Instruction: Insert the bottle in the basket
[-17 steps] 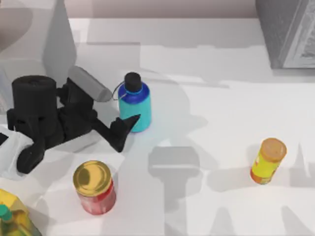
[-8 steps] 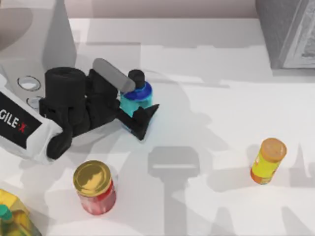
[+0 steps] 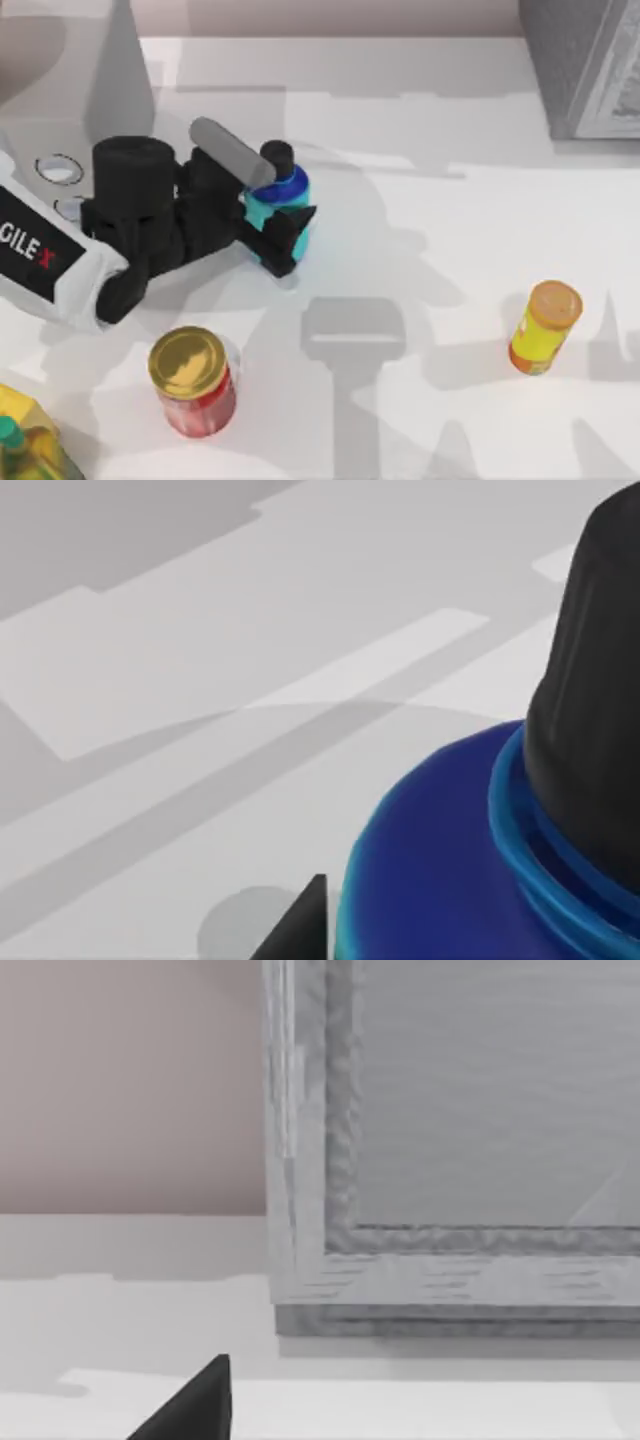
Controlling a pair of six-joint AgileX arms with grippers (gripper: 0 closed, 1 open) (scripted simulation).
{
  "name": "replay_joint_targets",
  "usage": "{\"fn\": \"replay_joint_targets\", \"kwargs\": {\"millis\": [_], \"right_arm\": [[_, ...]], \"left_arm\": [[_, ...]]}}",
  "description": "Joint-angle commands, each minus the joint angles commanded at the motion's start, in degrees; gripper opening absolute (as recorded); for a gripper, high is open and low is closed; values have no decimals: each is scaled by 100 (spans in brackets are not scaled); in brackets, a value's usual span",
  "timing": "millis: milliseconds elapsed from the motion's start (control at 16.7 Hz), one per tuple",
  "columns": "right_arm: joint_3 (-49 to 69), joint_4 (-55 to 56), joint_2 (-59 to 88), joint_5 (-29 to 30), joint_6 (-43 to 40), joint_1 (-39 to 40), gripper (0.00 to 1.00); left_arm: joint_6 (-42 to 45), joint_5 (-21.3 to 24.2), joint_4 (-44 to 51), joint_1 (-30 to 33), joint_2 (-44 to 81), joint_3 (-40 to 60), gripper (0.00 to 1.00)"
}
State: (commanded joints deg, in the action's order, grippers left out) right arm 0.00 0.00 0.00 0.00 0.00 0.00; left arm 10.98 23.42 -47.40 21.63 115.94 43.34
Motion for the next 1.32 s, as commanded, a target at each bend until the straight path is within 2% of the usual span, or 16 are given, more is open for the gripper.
{"fn": "replay_joint_targets", "kwargs": {"millis": [360, 1020, 1320], "right_arm": [[0, 0, 0, 0, 0, 0, 100], [0, 0, 0, 0, 0, 0, 100], [0, 0, 0, 0, 0, 0, 100]], "left_arm": [[0, 0, 0, 0, 0, 0, 2], [38, 51, 61, -13, -112, 48, 0], [736, 667, 1248, -367, -836, 55, 0]]}}
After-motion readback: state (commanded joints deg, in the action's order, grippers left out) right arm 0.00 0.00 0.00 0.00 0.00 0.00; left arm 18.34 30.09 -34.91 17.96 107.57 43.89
